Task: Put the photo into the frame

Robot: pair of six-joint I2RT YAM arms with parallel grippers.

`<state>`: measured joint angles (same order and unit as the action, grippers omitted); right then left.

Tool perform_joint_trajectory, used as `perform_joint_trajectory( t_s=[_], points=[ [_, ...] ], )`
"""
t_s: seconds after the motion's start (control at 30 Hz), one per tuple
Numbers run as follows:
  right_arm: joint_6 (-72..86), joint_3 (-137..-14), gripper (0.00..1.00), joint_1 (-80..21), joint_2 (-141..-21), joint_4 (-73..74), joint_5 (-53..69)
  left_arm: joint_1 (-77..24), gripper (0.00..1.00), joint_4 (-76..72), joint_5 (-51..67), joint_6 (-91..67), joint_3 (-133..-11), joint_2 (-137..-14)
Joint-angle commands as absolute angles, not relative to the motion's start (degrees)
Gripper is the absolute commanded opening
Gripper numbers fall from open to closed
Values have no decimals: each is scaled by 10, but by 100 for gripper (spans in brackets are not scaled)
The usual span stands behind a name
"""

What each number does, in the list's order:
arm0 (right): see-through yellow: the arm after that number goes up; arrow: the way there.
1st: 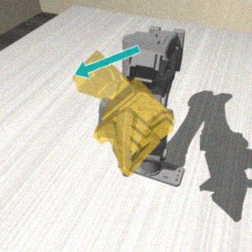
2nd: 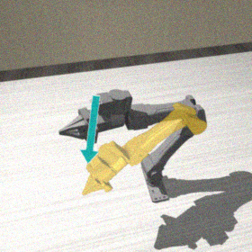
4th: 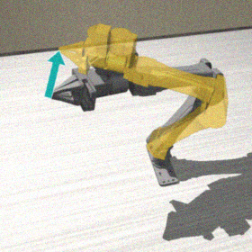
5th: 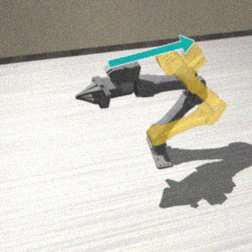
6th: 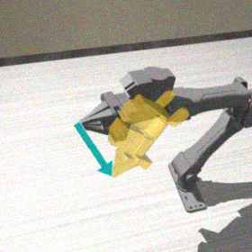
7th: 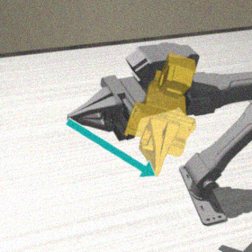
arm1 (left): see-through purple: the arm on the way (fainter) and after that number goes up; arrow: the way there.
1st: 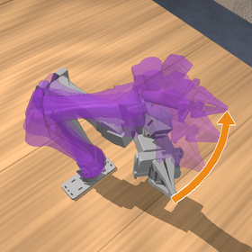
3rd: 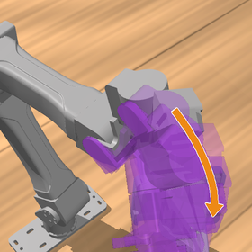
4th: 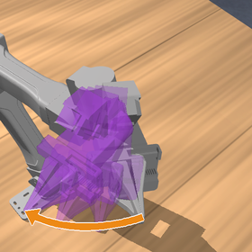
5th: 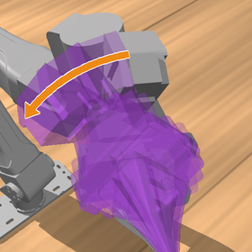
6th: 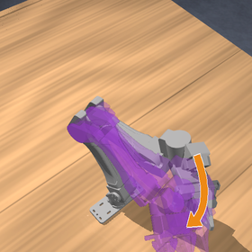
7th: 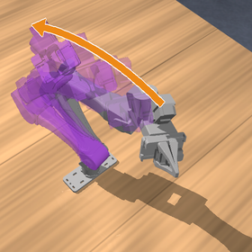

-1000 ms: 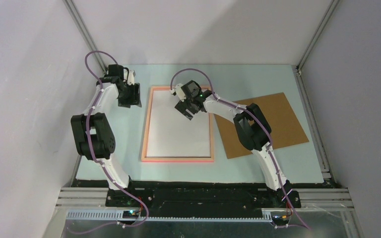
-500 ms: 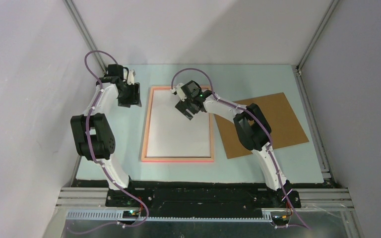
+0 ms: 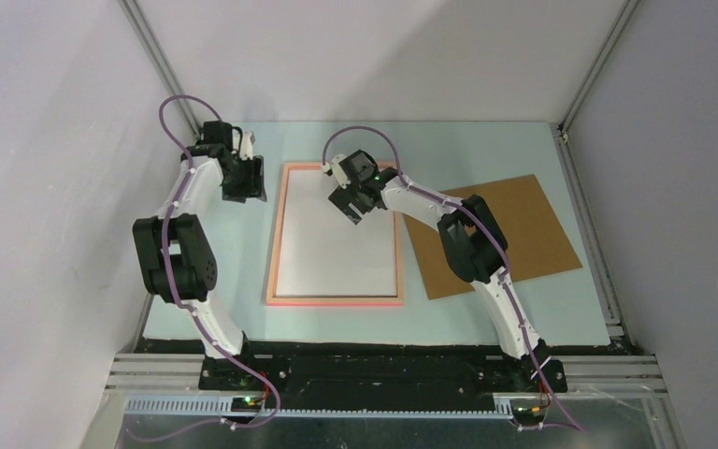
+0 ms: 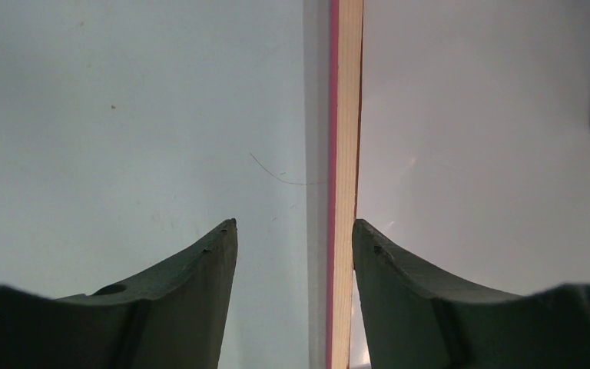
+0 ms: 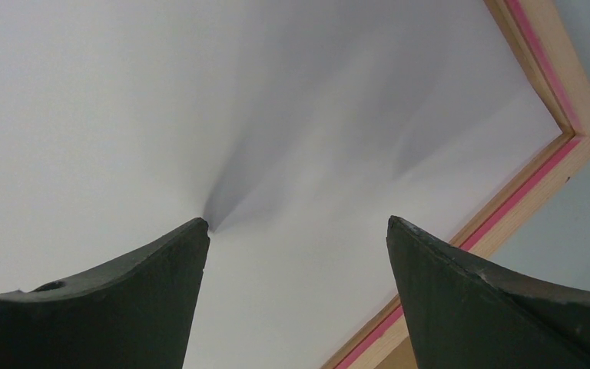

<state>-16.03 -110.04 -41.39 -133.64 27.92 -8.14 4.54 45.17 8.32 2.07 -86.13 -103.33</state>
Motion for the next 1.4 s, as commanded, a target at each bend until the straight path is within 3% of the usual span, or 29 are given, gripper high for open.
perform_joint_trajectory(
  t_s=[0.0,0.4,0.83,1.17,1.37],
  points=[
    [-147,-1127,90,-414,-1346,284,-85,49,61,443,92,35,-859,-995],
    [-134,-1112,95,-414,-1309,281,-86,48,62,443,93,33,-859,-988],
    [-108,-1066,100,-405,-1185,292,-70,48,67,442,134,27,-870,-954],
    [-110,-903,99,-352,-1014,259,19,42,77,441,187,19,-851,-902],
    [-145,-789,99,-317,-935,252,44,31,92,440,198,24,-835,-865]
  ],
)
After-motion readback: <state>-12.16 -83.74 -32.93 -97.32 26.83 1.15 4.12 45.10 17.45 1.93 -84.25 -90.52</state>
